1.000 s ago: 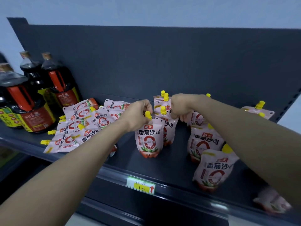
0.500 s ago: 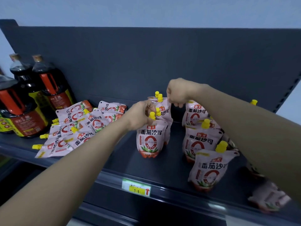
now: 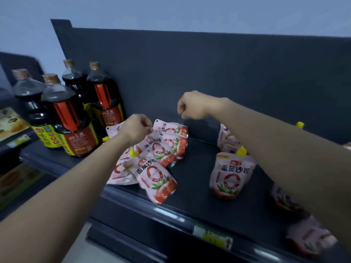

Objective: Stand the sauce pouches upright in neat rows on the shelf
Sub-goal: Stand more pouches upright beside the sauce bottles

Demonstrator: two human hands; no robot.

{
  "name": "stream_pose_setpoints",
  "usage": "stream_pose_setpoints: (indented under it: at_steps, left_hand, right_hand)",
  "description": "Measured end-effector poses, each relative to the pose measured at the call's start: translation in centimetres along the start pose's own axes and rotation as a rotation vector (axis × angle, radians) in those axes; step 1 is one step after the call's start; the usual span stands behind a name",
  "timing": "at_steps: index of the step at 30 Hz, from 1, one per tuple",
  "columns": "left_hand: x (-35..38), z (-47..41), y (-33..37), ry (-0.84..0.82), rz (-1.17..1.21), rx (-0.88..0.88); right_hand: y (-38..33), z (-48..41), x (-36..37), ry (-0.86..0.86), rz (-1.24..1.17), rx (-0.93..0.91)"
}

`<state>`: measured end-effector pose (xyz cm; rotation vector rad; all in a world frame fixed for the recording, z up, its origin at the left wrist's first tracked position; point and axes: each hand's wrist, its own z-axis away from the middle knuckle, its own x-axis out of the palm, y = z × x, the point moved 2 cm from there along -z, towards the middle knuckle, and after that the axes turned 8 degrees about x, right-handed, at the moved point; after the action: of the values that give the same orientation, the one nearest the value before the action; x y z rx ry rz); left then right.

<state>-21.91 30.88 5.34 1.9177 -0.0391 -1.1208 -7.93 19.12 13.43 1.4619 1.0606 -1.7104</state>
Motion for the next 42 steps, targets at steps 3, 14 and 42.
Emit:
stream_pose_setpoints:
  at_steps: [3,14,42]
  left_hand:
    - [-1.0,-1.1,-2.8,-0.052,-0.087,-0.052]
    - [0.0,-5.9,-8.6,-0.168,-0.170,-0.098]
    - [5.2,-11.3,-8.3,-0.240,-0.320,-0.266]
  right_hand:
    - [-2.2,-3.2,1.7,-0.054,0.029,0.021]
    - [-3.6,-11.3,7.0,-0.183,0.176,0.075]
    - [-3.9,-20.1,12.2,-0.182,0.525,-0.209]
